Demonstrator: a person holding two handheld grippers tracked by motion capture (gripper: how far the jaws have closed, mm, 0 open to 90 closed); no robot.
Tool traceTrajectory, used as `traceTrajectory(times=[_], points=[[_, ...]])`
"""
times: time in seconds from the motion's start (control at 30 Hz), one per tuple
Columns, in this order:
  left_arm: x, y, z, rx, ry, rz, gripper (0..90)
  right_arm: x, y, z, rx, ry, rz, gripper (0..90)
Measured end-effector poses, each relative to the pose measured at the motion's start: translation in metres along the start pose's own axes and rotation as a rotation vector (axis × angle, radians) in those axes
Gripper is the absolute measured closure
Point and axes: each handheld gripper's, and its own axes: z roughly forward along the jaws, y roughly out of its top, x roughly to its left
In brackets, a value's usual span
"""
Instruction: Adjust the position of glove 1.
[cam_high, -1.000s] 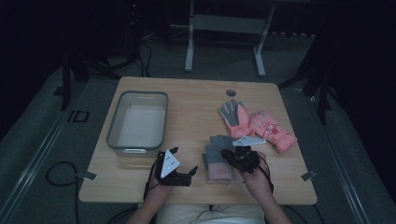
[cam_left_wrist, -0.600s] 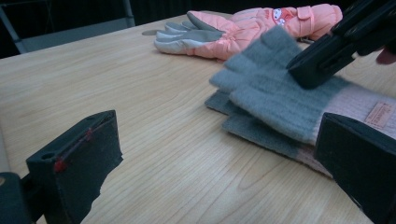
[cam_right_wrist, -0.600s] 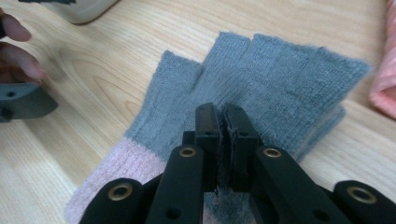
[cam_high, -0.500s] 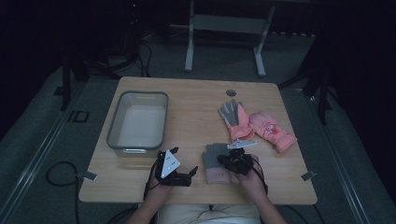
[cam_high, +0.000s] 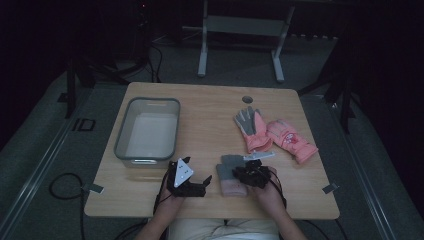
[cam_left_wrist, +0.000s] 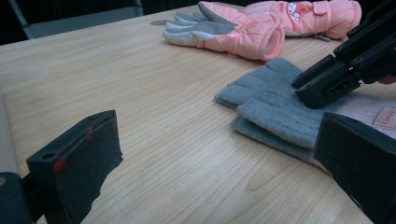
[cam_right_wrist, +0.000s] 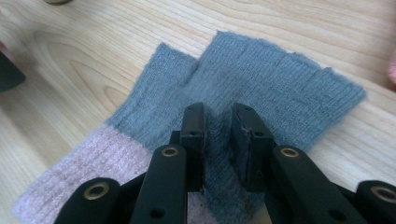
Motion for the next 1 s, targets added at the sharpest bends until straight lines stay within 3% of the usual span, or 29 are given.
traceTrajectory(times=[0.07,0.17,0.27,0.33,0.43,0.57,0.63,0.83,0.93,1.0], points=[[-0.001,-0.001,-0.001,-0.012,0.009,0.017,5.8,-0.002,0.000,0.000,-0.005,0.005,0.010,74.0],[-0.005,-0.001,-0.003,-0.010,0.008,0.069,5.8,-0.002,0.002,-0.008,-0.024,0.018,0.009,72.0],[-0.008,0.005,-0.006,0.018,-0.071,0.038,5.8,-0.010,0.007,-0.021,-0.066,-0.005,0.001,71.5],[-0.012,0.011,-0.007,0.012,-0.128,0.023,5.8,-0.019,0.013,-0.030,-0.090,-0.021,0.009,70.6],[-0.022,0.023,-0.006,0.053,-0.181,0.037,5.8,-0.031,0.022,-0.040,-0.105,-0.051,-0.013,69.6],[-0.038,0.032,-0.004,0.087,-0.307,0.137,5.9,-0.042,0.034,-0.041,-0.102,-0.049,-0.025,66.7],[-0.048,0.033,-0.001,0.104,-0.337,0.211,10.6,-0.045,0.038,-0.037,-0.093,-0.030,-0.026,64.1],[-0.062,0.036,0.015,0.164,-0.413,0.338,22.4,-0.049,0.044,-0.009,-0.043,0.028,-0.028,56.7],[-0.063,0.035,0.023,0.192,-0.418,0.379,27.4,-0.051,0.039,0.006,-0.005,0.040,-0.038,51.5],[-0.064,0.034,0.028,0.215,-0.417,0.406,28.2,-0.054,0.035,0.013,0.025,0.021,-0.050,48.0]])
